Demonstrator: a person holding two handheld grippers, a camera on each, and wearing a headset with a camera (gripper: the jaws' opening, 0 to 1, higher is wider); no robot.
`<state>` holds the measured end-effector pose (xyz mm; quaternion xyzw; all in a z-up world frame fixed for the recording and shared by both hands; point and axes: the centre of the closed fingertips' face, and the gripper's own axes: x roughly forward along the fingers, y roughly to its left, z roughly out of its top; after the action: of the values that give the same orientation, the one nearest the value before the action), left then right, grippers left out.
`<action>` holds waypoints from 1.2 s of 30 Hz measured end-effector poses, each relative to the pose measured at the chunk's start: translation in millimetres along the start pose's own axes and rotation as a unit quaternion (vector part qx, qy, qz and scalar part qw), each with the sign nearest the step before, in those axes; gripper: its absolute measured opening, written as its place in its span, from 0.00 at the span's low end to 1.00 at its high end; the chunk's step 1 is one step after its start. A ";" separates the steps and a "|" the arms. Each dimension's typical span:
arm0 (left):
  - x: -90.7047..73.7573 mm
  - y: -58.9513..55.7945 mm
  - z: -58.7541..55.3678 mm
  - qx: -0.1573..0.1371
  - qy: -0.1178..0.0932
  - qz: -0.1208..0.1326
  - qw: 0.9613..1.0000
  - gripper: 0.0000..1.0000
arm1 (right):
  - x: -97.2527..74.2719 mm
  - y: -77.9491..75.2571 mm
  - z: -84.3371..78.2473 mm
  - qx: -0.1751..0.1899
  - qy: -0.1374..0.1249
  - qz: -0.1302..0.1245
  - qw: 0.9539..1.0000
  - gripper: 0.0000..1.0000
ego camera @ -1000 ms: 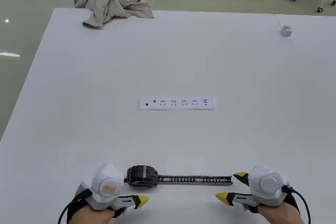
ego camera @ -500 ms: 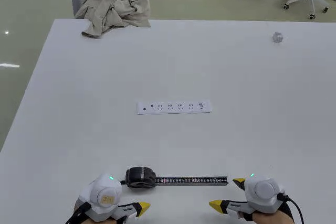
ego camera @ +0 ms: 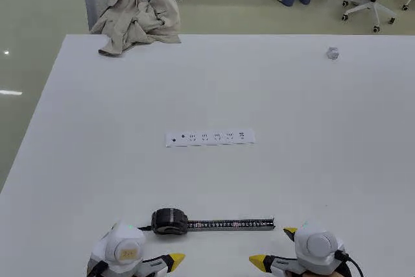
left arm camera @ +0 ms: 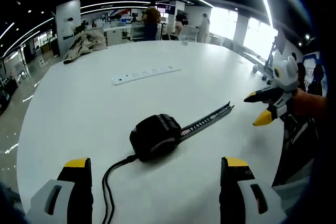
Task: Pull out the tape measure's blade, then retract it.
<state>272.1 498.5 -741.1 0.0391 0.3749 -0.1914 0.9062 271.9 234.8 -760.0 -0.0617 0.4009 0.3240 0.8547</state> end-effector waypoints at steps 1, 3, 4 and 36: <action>-1.8 -1.1 -0.6 -0.004 0.000 0.000 1.000 1.00 | -1.1 0.5 0.0 0.000 0.000 -0.003 1.000 0.77; -6.5 -2.8 -1.7 -0.004 -0.003 0.004 1.000 1.00 | -4.4 2.8 0.3 0.002 -0.005 -0.003 1.000 0.78; -8.2 -3.1 -2.0 -0.005 -0.004 0.005 1.000 1.00 | -6.3 4.2 0.7 0.003 -0.006 -0.004 1.000 0.78; -80.8 -19.2 -31.2 -0.055 -0.031 0.037 0.997 1.00 | -59.0 56.0 -3.9 0.009 -0.042 -0.041 0.998 0.86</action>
<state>192.0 513.1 -705.9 -0.0027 0.3546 -0.1382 0.9248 208.0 247.4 -711.2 -0.0564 0.3646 0.2874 0.8839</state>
